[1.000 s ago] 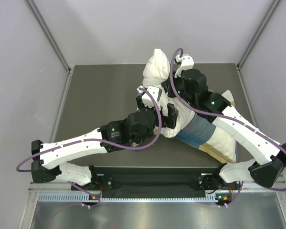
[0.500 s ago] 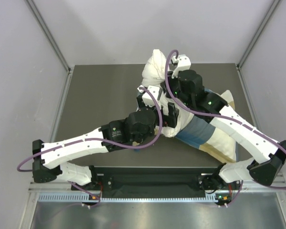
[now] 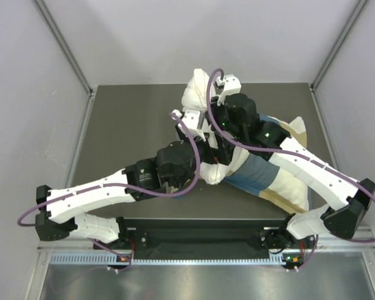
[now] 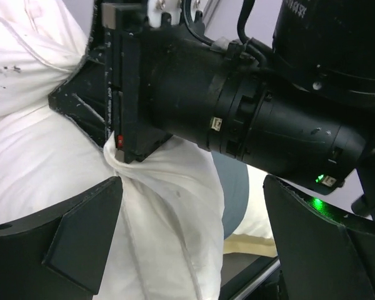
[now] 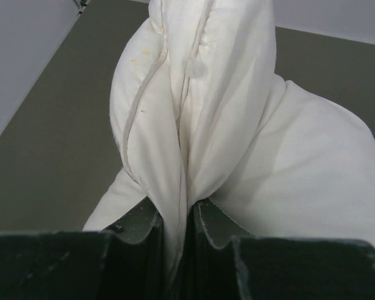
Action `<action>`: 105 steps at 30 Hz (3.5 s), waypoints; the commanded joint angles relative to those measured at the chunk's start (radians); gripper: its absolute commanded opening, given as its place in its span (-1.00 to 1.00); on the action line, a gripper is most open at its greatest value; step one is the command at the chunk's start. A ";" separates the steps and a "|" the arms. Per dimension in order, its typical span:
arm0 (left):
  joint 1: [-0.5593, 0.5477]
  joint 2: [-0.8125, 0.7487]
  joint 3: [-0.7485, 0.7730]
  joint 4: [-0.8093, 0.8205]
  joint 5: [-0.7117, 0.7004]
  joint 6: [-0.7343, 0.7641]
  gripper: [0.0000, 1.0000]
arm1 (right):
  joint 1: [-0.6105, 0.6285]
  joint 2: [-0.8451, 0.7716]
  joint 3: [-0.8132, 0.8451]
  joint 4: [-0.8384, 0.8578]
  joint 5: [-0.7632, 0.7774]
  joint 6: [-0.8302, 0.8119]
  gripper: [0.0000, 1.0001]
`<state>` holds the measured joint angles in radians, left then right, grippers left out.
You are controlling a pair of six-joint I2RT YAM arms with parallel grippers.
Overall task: Remove the pillowcase from the pillow
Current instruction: Pull out the pillow
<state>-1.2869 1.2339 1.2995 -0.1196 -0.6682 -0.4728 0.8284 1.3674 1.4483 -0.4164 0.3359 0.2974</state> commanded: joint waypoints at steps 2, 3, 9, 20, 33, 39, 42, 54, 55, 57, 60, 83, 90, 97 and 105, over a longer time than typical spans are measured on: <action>-0.005 0.084 0.133 -0.109 0.013 -0.030 0.98 | 0.008 0.001 0.079 0.028 0.045 0.000 -1.00; -0.005 0.101 0.153 -0.141 0.004 -0.035 0.98 | 0.011 0.004 0.081 0.027 0.046 -0.001 -1.00; -0.005 0.147 0.193 -0.311 -0.083 -0.076 0.98 | 0.017 -0.010 0.081 0.018 0.064 -0.006 -1.00; -0.006 0.298 0.179 -0.503 -0.240 -0.118 0.98 | 0.021 -0.027 0.103 0.005 0.048 0.005 -1.00; 0.038 0.438 0.118 -0.534 -0.315 -0.089 -0.01 | 0.031 -0.106 0.101 -0.016 0.022 0.022 -0.99; 0.092 0.409 0.064 -0.497 -0.268 -0.070 -1.00 | 0.034 -0.155 0.092 -0.018 0.011 0.017 -0.93; 0.135 0.350 0.038 -0.454 -0.197 -0.063 -1.00 | 0.034 -0.169 0.106 -0.047 0.025 -0.004 -0.52; 0.347 0.065 -0.068 -0.253 0.197 -0.024 -1.00 | 0.032 -0.415 0.095 -0.174 0.229 -0.086 0.97; 0.348 0.058 -0.074 -0.233 0.228 -0.030 -1.00 | 0.032 -0.424 0.058 -0.180 0.229 -0.084 0.97; 0.351 0.032 -0.077 -0.221 0.248 -0.046 -1.00 | 0.032 -0.433 -0.009 -0.185 0.215 -0.061 0.97; 0.356 0.010 -0.078 -0.204 0.289 -0.061 -1.00 | 0.034 -0.427 -0.104 -0.154 0.154 -0.011 0.96; 0.360 -0.128 -0.180 -0.109 0.420 -0.136 -1.00 | 0.034 -0.175 -0.328 -0.065 0.276 0.212 0.92; 0.360 -0.178 -0.200 -0.098 0.395 -0.135 -1.00 | 0.012 -0.202 -0.414 -0.111 0.354 0.259 0.93; 0.360 -0.215 -0.216 -0.087 0.409 -0.135 -1.00 | 0.002 -0.116 -0.358 -0.082 0.338 0.217 0.10; 0.494 -0.229 -0.210 -0.121 0.410 -0.116 -1.00 | -0.063 -0.112 -0.350 -0.174 0.365 0.192 -1.00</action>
<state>-0.8597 1.0843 1.0561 -0.3180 -0.2855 -0.5896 0.8520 1.2675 1.1275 -0.4305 0.5465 0.5453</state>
